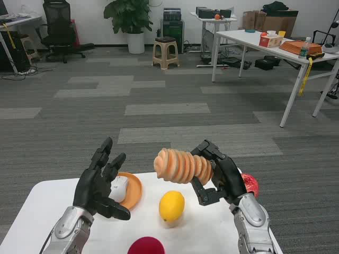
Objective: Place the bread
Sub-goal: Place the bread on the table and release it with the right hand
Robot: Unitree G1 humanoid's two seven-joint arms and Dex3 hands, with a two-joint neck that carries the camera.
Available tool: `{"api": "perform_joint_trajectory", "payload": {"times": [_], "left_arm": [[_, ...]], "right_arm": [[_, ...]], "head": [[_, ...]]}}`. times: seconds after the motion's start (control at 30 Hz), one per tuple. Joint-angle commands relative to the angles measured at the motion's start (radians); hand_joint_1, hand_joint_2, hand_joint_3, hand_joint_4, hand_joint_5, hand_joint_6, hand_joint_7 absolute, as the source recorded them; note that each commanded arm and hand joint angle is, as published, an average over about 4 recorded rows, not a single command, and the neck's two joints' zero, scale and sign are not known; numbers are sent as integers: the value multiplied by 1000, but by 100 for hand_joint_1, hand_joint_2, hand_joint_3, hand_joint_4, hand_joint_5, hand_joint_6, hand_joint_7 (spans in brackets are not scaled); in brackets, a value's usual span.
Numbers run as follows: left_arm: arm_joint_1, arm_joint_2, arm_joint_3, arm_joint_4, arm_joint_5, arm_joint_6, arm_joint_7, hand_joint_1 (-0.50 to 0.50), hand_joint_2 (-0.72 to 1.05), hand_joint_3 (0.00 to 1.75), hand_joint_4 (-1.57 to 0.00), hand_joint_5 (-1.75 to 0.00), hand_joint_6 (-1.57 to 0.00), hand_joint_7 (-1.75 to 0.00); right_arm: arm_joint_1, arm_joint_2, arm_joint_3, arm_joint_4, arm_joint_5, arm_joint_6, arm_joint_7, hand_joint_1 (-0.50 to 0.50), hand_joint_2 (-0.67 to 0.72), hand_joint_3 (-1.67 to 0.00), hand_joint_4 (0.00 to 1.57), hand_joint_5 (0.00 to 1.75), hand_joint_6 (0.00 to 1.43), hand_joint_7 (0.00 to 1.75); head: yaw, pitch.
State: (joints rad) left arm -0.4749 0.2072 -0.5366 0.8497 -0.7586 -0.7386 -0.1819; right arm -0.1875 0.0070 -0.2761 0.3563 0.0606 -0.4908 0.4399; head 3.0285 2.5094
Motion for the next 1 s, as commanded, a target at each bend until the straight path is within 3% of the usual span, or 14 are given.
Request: {"api": "perform_joint_trajectory", "payload": {"times": [0.03, 0.8, 1.0], "left_arm": [[18, -46, 44, -36, 51, 8, 4, 50, -28, 9, 0, -51, 0, 0], [15, -48, 43, -32, 51, 10, 4, 50, -28, 9, 0, -49, 0, 0], [15, -48, 44, -31, 51, 11, 4, 50, -28, 9, 0, -51, 0, 0]], "right_arm": [[6, -36, 8, 39, 34, -46, -41, -46, -58, -151, 69, 145, 120, 147], [7, -40, 3, 40, 34, -46, -41, -46, -57, -151, 65, 145, 118, 148], [33, -76, -1, 24, 34, -43, -38, -46, -54, -151, 62, 145, 117, 147]], "head": [[10, -28], [5, -30], [2, -33]]}}
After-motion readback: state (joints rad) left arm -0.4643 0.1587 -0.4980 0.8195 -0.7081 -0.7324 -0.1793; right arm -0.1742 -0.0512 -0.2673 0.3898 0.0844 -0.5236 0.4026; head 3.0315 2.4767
